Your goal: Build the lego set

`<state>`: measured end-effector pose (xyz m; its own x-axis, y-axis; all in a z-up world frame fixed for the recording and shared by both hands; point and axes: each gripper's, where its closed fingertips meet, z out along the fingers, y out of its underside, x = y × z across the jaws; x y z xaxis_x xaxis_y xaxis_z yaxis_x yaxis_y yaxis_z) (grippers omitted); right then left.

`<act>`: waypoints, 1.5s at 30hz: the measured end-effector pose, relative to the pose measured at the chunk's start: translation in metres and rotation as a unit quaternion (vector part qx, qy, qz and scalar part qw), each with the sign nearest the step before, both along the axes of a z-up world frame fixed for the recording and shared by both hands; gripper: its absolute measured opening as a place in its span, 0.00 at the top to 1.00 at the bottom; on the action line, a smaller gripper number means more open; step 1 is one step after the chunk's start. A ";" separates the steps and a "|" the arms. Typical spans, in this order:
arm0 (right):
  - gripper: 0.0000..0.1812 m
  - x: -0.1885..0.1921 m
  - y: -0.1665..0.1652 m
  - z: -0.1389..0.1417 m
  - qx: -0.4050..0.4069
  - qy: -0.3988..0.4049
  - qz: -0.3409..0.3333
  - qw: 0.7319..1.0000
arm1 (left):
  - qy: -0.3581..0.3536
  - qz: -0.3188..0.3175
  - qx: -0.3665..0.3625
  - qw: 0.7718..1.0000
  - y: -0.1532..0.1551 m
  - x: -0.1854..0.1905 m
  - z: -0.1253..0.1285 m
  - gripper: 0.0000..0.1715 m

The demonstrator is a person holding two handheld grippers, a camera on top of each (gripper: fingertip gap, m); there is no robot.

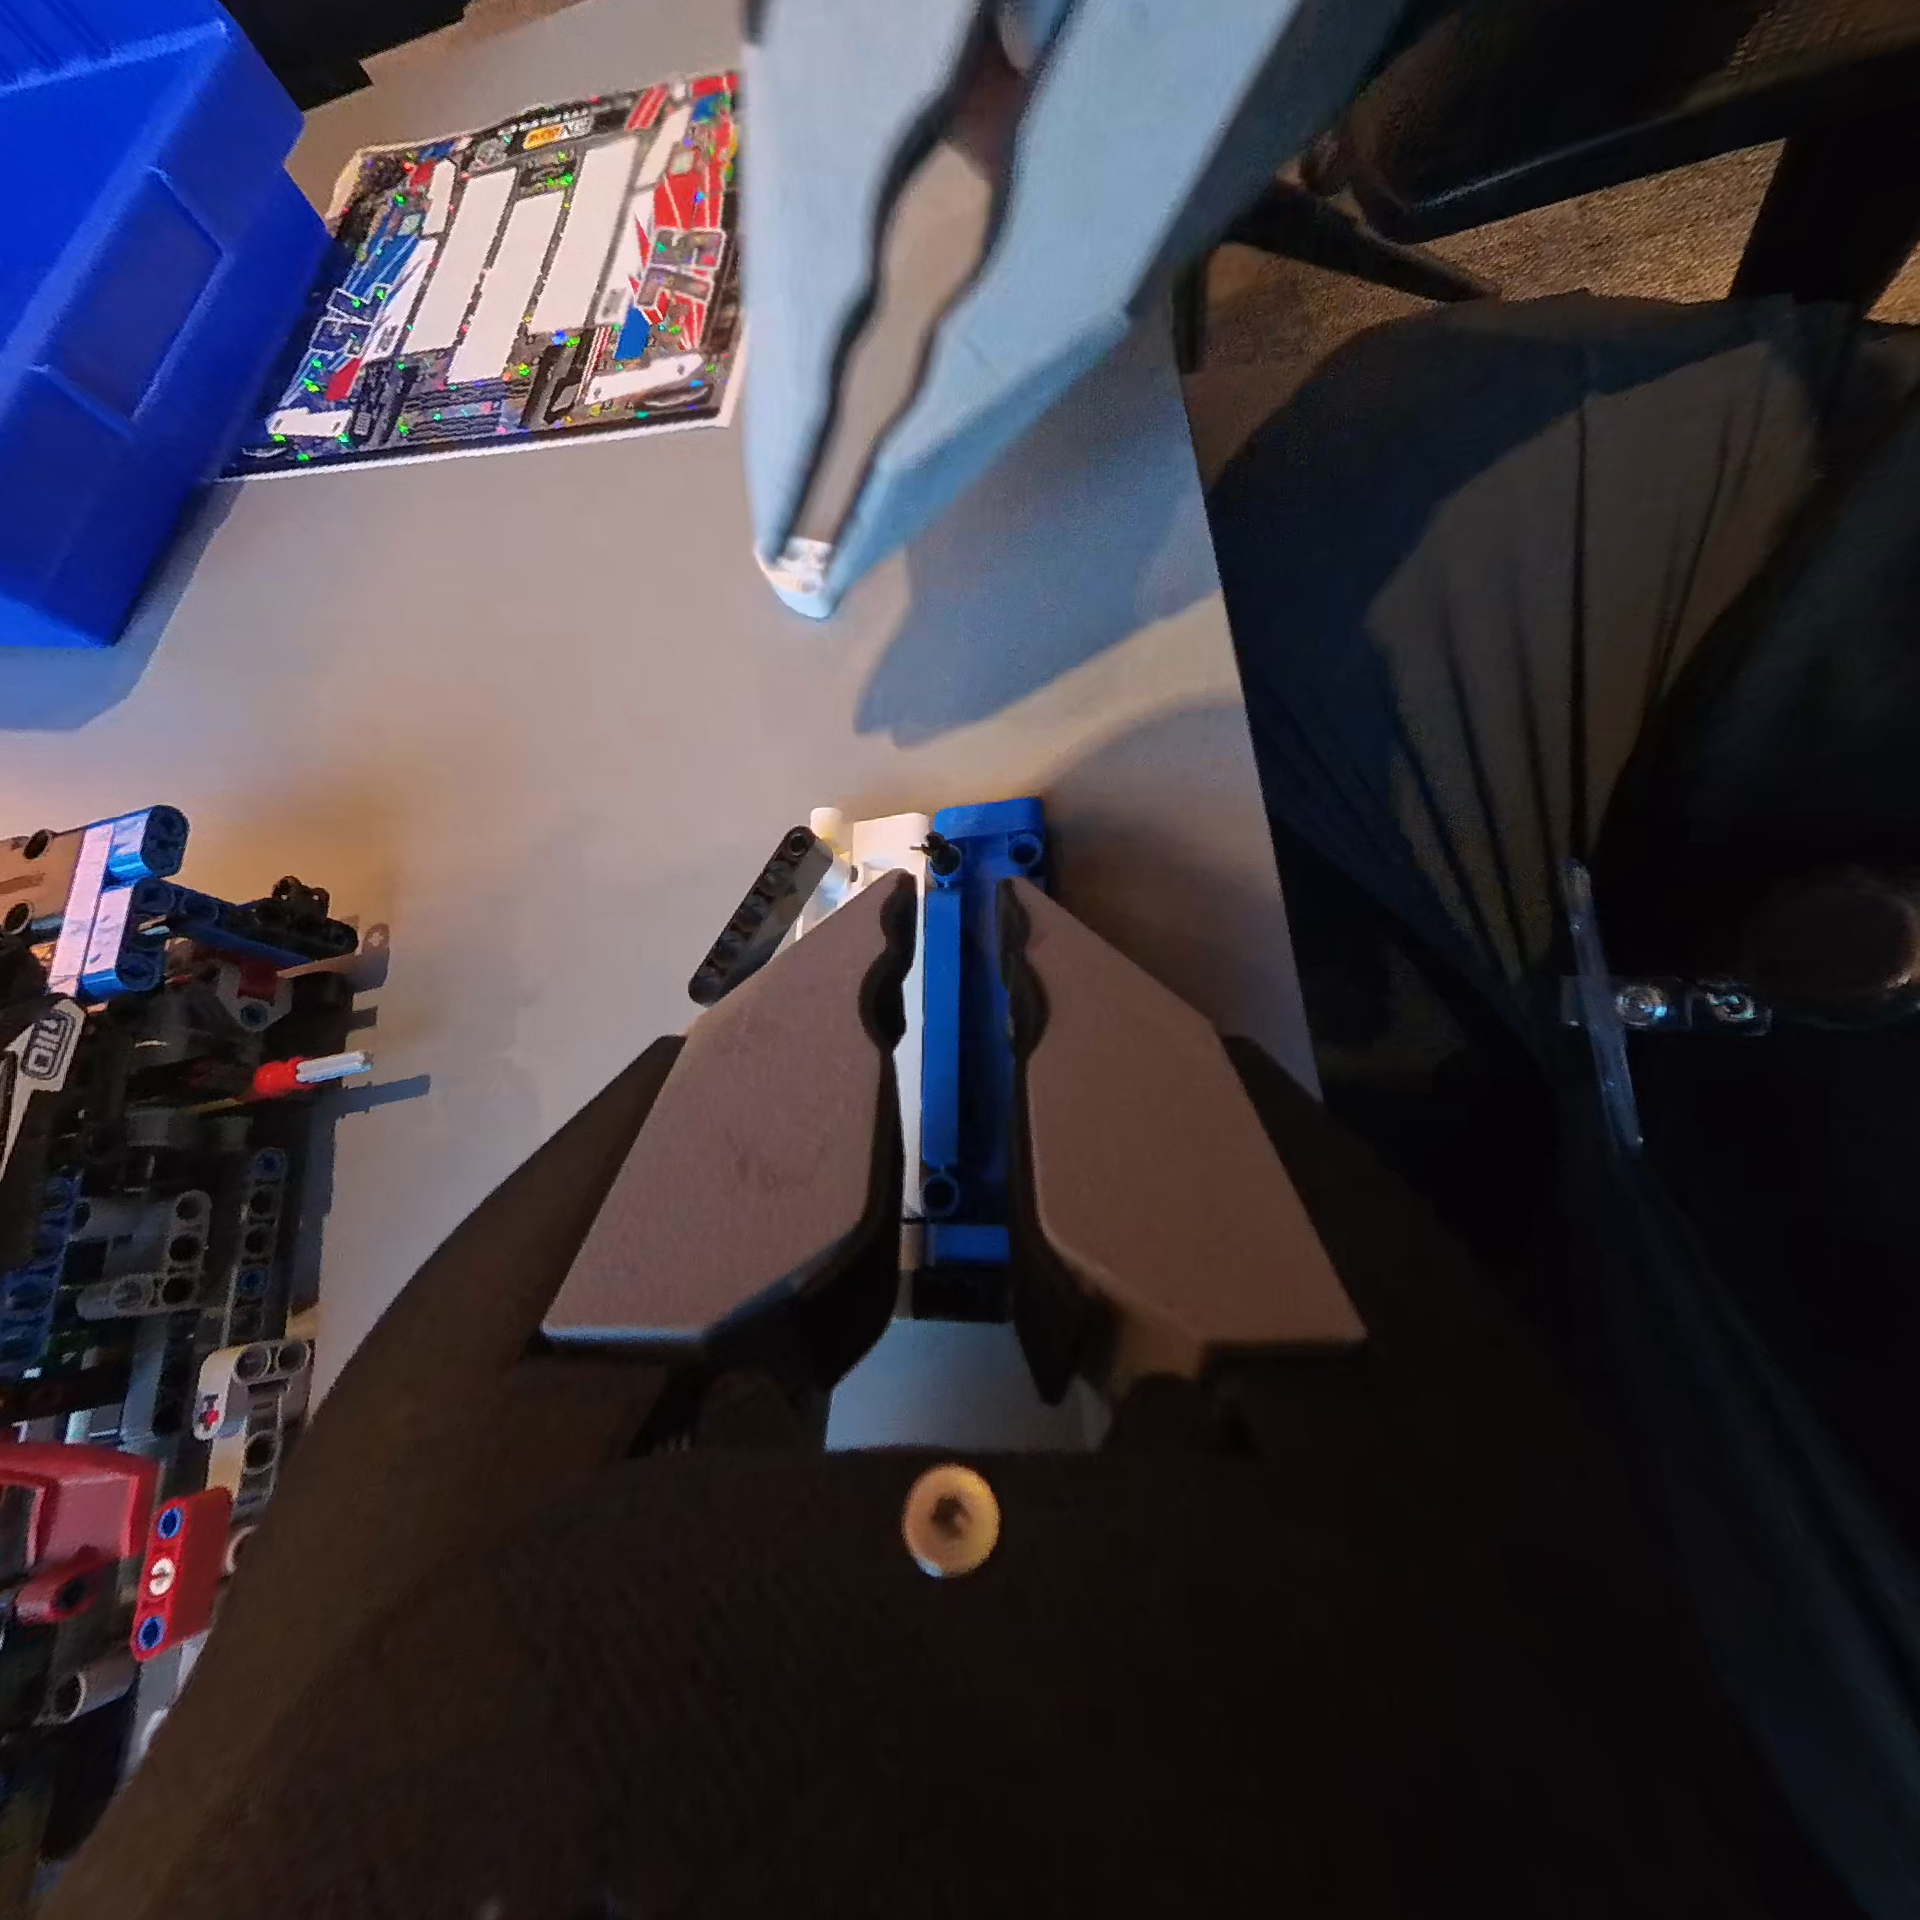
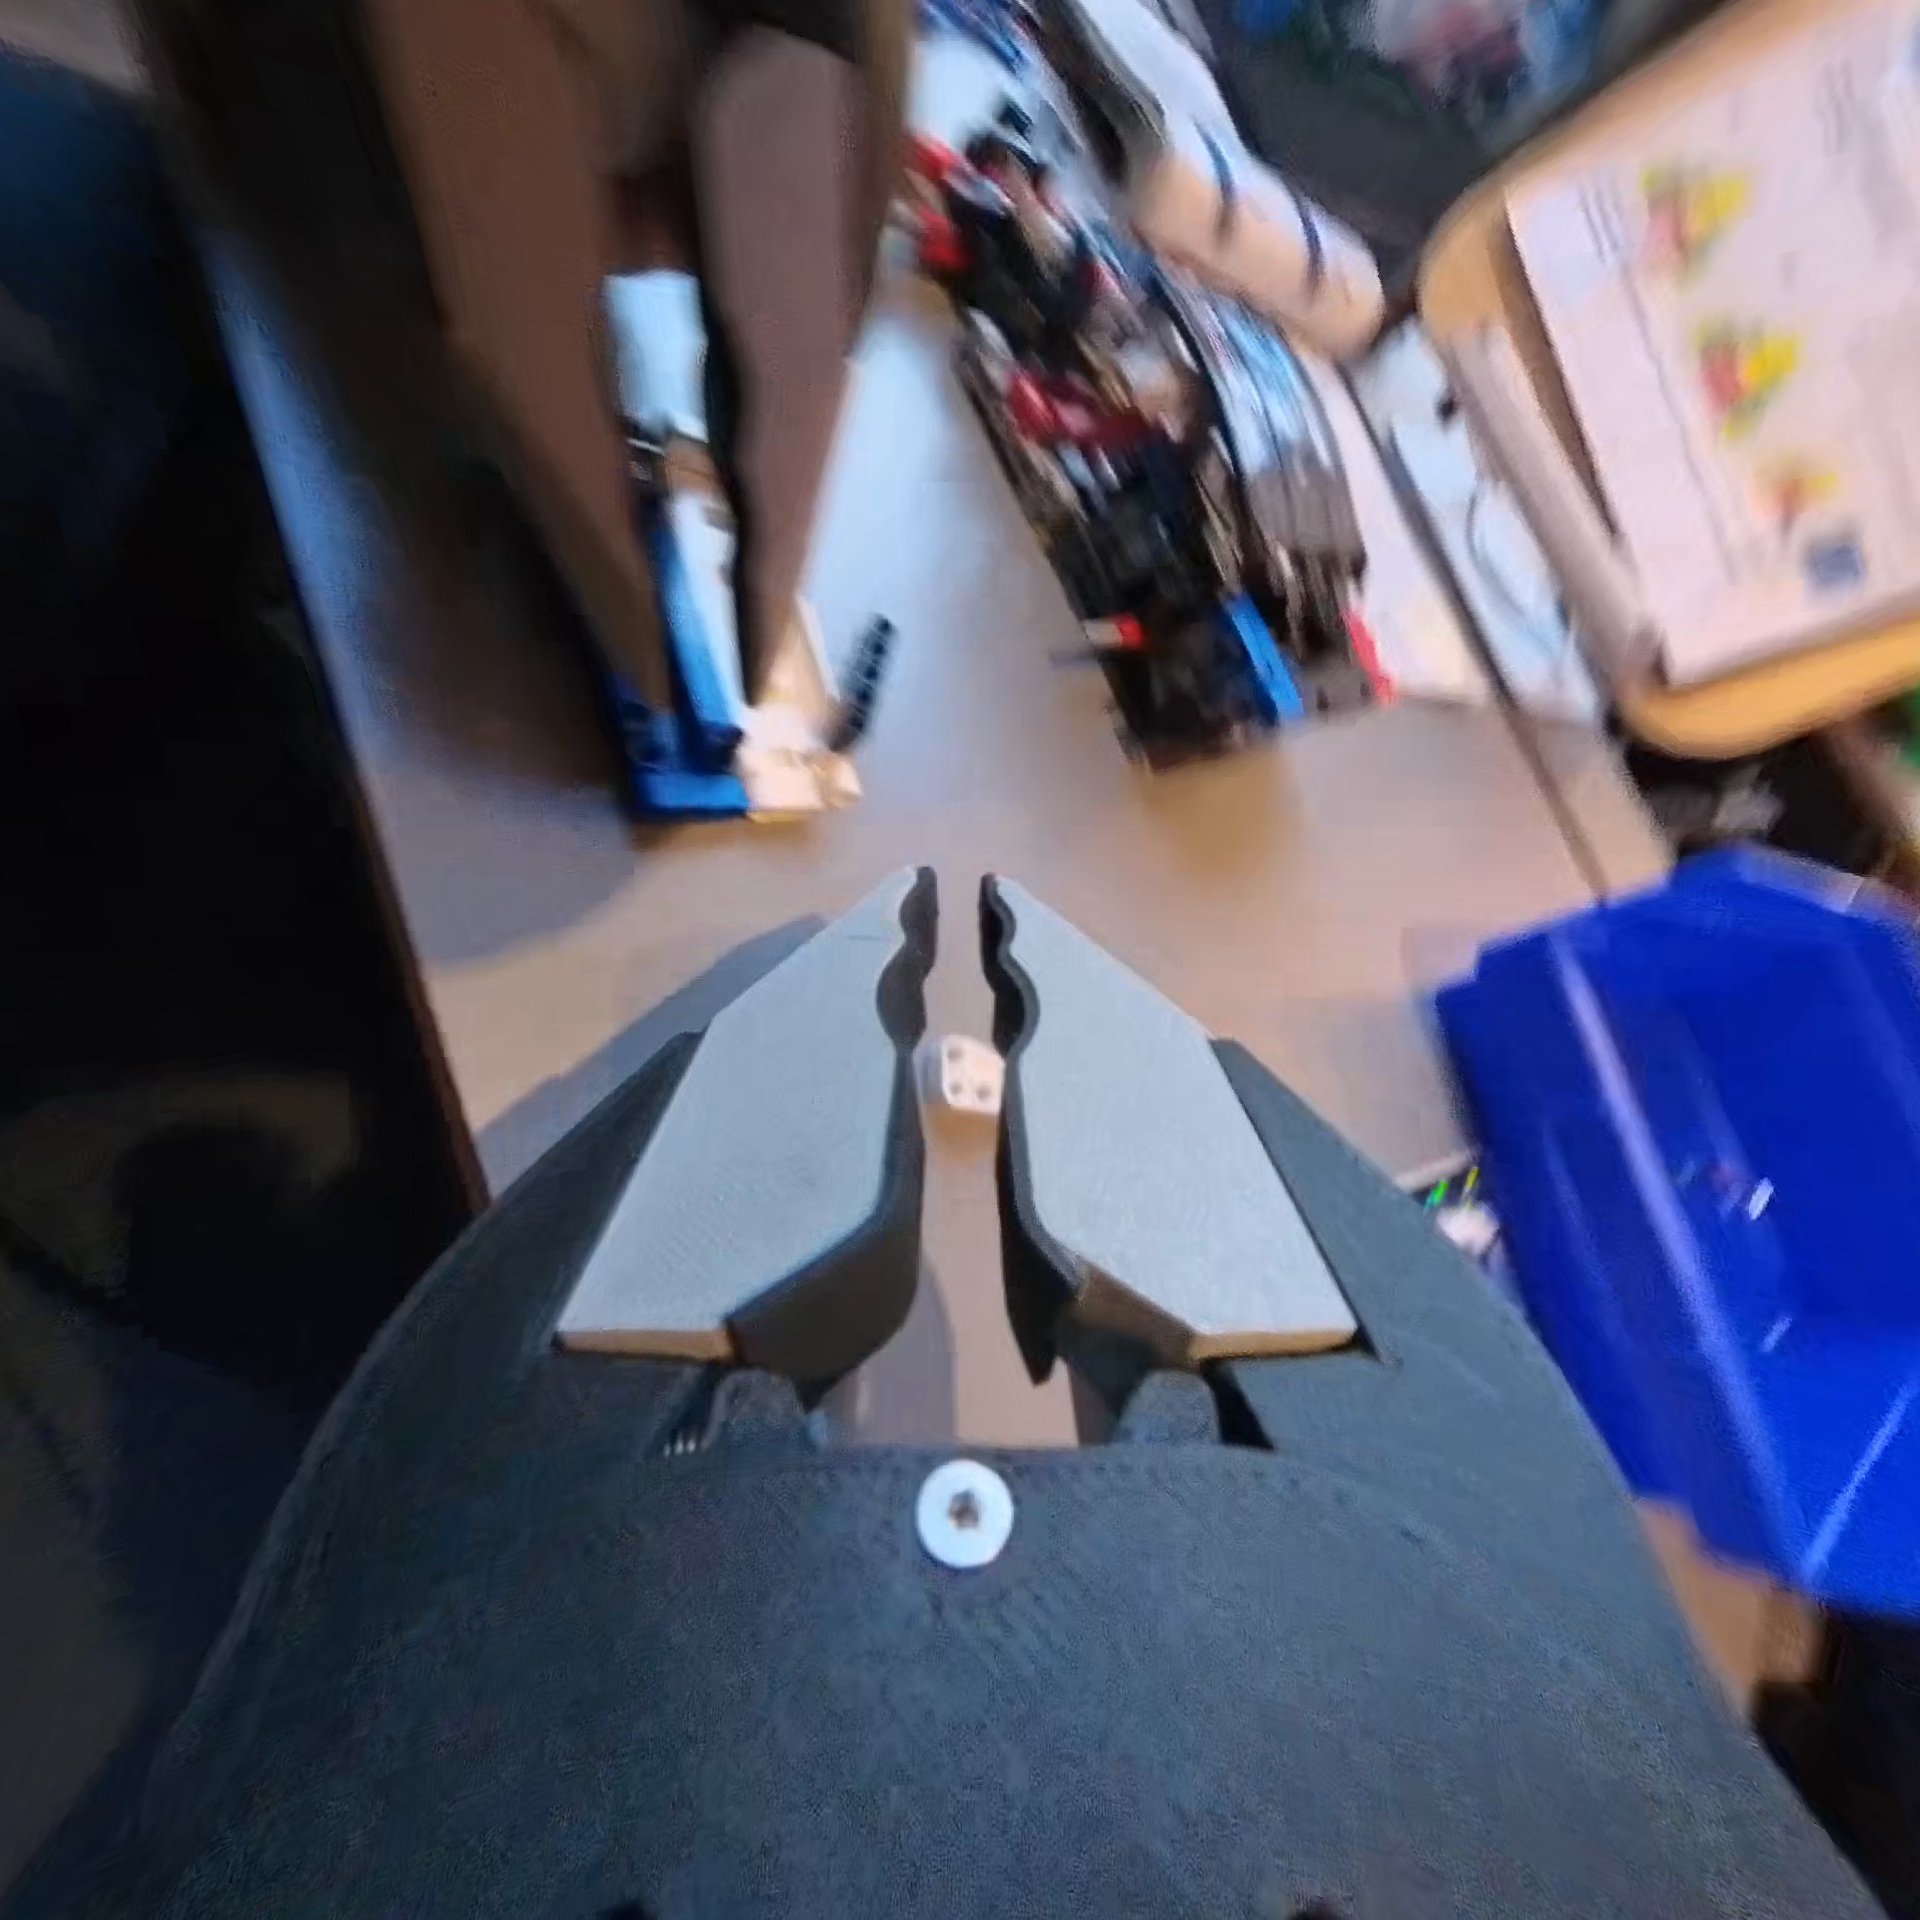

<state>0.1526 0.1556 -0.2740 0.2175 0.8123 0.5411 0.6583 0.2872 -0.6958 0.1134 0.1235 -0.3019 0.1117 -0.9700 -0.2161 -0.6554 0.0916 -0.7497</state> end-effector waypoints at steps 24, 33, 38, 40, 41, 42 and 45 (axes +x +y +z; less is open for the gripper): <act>0.88 0.032 0.019 -0.041 -0.242 -0.029 -0.018 0.970 | 0.007 0.014 0.003 1.000 0.008 0.000 -0.002 0.91; 0.88 0.007 0.003 -0.040 -0.248 -0.025 0.006 0.968 | 0.009 0.016 0.016 1.000 0.008 -0.001 -0.002 0.91; 0.88 -0.011 -0.010 -0.040 -0.244 -0.023 0.025 0.969 | 0.009 0.016 0.016 1.000 0.008 -0.001 -0.002 0.91; 0.88 -0.014 -0.012 -0.039 -0.241 -0.022 0.029 0.970 | 0.010 0.016 0.018 1.000 0.008 -0.001 -0.003 0.91; 0.88 -0.015 -0.012 -0.039 -0.241 -0.022 0.030 0.970 | 0.010 0.016 0.018 1.000 0.008 -0.001 -0.003 0.91; 0.88 -0.015 -0.012 -0.039 -0.242 -0.021 0.030 0.970 | 0.010 0.017 0.018 1.000 0.008 -0.001 -0.003 0.91; 0.88 -0.016 -0.011 -0.037 -0.244 -0.013 0.027 0.969 | 0.010 0.017 0.020 1.000 0.008 -0.001 -0.002 0.90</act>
